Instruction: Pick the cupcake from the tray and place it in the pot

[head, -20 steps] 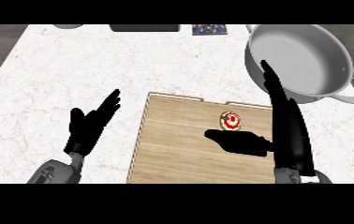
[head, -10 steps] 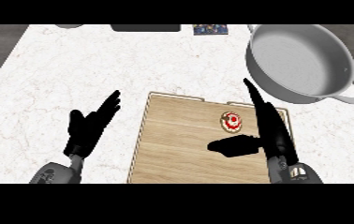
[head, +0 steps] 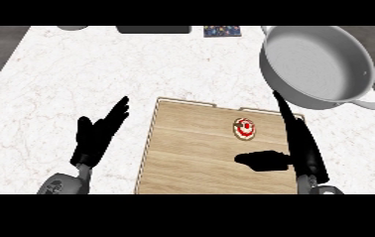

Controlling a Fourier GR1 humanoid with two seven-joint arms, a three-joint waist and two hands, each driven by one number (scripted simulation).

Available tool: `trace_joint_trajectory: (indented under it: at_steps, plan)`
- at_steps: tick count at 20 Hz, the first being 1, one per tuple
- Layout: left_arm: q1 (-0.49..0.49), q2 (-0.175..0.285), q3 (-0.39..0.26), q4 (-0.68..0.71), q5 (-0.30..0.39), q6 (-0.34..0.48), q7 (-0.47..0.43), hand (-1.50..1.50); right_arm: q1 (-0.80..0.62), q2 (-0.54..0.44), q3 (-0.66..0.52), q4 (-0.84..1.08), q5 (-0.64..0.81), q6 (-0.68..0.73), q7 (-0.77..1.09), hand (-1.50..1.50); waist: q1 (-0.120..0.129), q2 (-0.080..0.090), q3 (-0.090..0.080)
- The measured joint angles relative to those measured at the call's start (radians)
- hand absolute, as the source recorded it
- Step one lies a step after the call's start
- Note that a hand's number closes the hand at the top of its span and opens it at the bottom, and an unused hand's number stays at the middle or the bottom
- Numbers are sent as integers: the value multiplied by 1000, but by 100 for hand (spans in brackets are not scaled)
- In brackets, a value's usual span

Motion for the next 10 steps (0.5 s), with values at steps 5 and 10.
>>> trace_joint_trajectory:
  at_steps: [5,10]
  plan:
    - [-10,-12,23,34,-16,-24,-20,0,67,23,-43,-1,-109,7,-153,-150,-2,0,0]
    - [3,-7,48,21,-20,-52,-15,0,54,74,-101,77,-206,11,-289,-150,2,1,0]
